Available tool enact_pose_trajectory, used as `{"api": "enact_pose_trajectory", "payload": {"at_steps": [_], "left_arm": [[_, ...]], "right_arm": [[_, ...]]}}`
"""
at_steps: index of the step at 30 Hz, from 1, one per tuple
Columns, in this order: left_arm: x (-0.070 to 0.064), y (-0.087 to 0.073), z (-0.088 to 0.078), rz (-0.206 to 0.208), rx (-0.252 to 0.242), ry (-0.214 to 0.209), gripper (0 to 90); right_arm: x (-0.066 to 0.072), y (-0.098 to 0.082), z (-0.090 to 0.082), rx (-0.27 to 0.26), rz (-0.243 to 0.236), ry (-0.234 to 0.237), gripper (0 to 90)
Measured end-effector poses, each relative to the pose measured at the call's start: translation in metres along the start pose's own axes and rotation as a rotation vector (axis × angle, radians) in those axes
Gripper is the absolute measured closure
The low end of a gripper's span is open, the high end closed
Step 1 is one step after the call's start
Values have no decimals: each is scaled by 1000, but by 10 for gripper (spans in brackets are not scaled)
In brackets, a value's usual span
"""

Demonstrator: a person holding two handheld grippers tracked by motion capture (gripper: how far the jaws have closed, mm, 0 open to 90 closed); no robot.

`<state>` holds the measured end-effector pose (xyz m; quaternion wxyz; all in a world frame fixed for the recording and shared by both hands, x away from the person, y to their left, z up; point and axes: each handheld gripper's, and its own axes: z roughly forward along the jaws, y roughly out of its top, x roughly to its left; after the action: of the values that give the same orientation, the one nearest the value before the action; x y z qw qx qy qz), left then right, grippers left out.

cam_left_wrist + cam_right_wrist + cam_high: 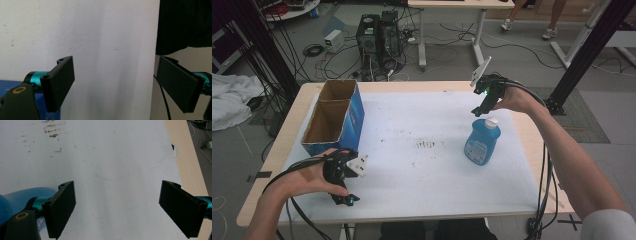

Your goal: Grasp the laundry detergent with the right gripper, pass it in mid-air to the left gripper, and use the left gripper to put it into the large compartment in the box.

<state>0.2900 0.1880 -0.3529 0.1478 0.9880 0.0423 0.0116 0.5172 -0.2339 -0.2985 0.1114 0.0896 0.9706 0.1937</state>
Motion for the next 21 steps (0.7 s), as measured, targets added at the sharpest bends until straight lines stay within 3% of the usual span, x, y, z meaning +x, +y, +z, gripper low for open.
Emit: {"api": "enact_pose_trajectory", "payload": {"at_steps": [9,21], "left_arm": [[3,2,1,8,-9,6,153],[1,3,3,17,-19,4,153]], "right_arm": [[-2,-3,-4,11,13,-27,131],[-1,-3,-16,-20,24,-29,131]]}}
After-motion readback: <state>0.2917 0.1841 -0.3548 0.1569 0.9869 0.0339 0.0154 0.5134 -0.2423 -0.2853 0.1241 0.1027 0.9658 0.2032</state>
